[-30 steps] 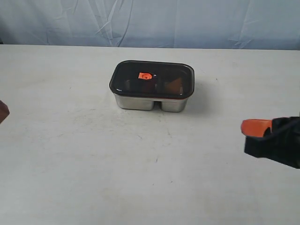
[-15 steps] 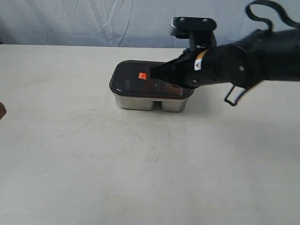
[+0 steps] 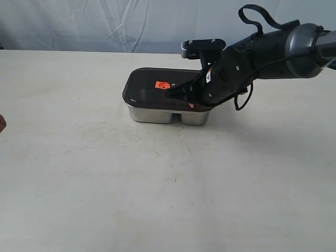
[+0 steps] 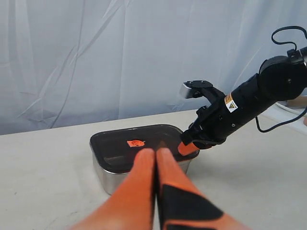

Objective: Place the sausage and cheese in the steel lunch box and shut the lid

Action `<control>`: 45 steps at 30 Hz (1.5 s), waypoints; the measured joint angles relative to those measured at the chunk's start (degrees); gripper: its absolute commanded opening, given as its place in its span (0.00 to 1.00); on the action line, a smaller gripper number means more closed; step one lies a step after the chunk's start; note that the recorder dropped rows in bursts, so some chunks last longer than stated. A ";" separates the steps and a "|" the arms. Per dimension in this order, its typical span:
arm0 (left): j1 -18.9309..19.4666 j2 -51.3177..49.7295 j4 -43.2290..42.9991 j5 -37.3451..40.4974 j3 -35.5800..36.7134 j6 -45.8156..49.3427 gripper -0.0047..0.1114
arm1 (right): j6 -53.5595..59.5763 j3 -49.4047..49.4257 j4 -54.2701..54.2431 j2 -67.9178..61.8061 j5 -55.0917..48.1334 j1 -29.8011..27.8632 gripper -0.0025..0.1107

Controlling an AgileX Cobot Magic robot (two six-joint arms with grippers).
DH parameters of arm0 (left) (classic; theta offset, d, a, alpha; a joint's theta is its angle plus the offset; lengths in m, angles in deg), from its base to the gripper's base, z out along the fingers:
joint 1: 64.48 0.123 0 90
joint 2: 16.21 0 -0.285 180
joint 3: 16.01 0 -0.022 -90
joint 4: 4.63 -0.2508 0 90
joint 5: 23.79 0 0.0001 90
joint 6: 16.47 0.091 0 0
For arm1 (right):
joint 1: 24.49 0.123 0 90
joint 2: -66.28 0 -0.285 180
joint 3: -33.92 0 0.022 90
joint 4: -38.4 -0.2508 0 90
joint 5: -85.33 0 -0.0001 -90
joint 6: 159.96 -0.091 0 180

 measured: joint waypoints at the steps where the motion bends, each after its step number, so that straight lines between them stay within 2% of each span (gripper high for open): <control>1: 0.00 0.00 0.00 0.00 0.00 0.00 0.04 | 0.00 -0.11 0.00 -0.16 -0.13 0.00 0.02; 10: 0.00 0.00 0.00 -0.25 0.00 0.00 0.04 | 0.03 0.11 0.00 1.35 1.41 0.00 0.02; 17: 0.00 0.00 -0.10 -0.47 0.00 0.00 0.04 | 0.03 0.19 0.00 9.24 1.29 0.00 0.02; 21: 0.00 0.00 -0.67 -3.07 0.00 0.00 0.04 | 0.03 1.73 1.54 15.96 -0.60 0.94 0.02; 25: 0.00 0.00 -0.96 -7.25 0.00 0.00 0.04 | -0.10 7.67 4.76 26.12 -1.08 5.07 0.02; 30: 0.00 0.00 -0.96 -8.03 0.00 0.00 0.04 | -2.33 19.61 7.32 42.30 -0.96 10.19 0.02; 35: 0.00 0.00 -0.96 -7.18 0.00 0.00 0.04 | -5.92 30.43 10.65 55.90 -2.24 10.76 0.02; 40: 0.00 0.00 -0.96 -3.50 0.00 0.00 0.04 | -15.46 39.41 16.18 66.80 -7.40 10.76 0.02; 45: 0.00 0.00 -1.09 -1.02 0.00 0.00 0.04 | -19.31 44.71 13.58 71.47 -10.23 10.76 0.02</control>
